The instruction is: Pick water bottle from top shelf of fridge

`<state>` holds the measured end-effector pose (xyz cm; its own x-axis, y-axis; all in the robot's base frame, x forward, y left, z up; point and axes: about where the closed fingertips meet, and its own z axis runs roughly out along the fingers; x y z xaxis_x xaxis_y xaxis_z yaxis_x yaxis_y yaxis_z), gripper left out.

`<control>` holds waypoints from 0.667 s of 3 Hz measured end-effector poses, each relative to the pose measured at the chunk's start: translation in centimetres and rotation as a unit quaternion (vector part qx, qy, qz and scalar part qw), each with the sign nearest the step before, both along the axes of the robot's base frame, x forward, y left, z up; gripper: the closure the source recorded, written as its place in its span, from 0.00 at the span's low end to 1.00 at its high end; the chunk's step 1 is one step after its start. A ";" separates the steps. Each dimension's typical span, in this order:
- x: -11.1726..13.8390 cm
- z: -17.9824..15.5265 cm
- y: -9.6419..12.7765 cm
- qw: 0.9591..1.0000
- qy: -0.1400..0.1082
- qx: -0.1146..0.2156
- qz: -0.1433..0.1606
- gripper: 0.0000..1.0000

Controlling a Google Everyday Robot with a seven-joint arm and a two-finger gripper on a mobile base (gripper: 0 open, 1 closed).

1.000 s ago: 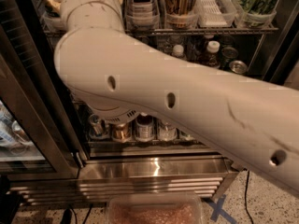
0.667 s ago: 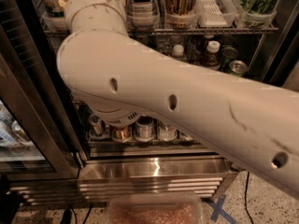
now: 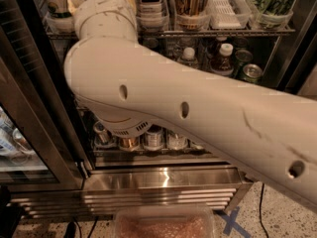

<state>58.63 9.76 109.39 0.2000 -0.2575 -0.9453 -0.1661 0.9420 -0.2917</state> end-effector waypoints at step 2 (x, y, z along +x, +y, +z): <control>1.5 -0.8 0.5 1.000 0.015 0.012 0.002 0.33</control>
Offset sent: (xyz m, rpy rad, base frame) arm 0.0291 0.0057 -0.0208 0.0399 0.0606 0.0046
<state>60.13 10.22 108.57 0.1719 -0.2347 -0.9567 -0.1778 0.9479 -0.2645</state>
